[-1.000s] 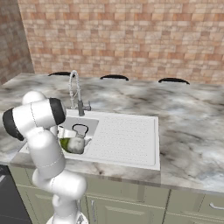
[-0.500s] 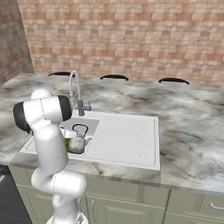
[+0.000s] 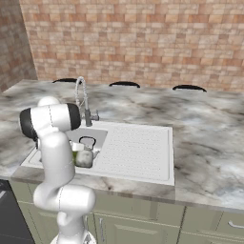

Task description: Open the cabinet, pick the kettle from the cabinet, and place it in the sink.

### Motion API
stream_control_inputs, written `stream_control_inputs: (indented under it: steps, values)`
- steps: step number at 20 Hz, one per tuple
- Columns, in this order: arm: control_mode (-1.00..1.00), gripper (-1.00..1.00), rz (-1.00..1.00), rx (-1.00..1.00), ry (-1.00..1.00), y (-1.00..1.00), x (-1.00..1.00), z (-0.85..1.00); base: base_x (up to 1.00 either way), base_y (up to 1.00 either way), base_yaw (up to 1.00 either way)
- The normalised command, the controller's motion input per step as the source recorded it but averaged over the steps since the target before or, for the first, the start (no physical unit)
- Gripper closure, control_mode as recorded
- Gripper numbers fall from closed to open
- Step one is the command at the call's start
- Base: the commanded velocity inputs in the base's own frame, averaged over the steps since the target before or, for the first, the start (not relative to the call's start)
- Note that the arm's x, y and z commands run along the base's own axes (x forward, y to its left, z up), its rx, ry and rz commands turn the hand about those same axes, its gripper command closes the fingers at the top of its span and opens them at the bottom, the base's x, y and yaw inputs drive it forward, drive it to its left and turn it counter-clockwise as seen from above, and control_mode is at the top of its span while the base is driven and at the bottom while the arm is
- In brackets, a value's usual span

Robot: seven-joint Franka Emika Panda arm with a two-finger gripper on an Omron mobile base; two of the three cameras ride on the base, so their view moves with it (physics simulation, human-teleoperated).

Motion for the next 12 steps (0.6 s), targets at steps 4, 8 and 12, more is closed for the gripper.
stream_control_inputs:
  steps: [4, 8, 12]
  values:
    - [-1.0, 1.0, 0.04, 0.0, -0.05, 0.0, -0.09, -0.23, 0.0, 0.0, 0.0]
    - [-1.0, 1.0, 0.06, 0.01, -0.1, 0.0, -0.06, -0.2, 0.0, 0.0, 0.0]
    - [-1.0, 1.0, 0.06, 0.04, -0.11, 0.0, -0.08, -0.15, 0.0, 0.0, 0.0]
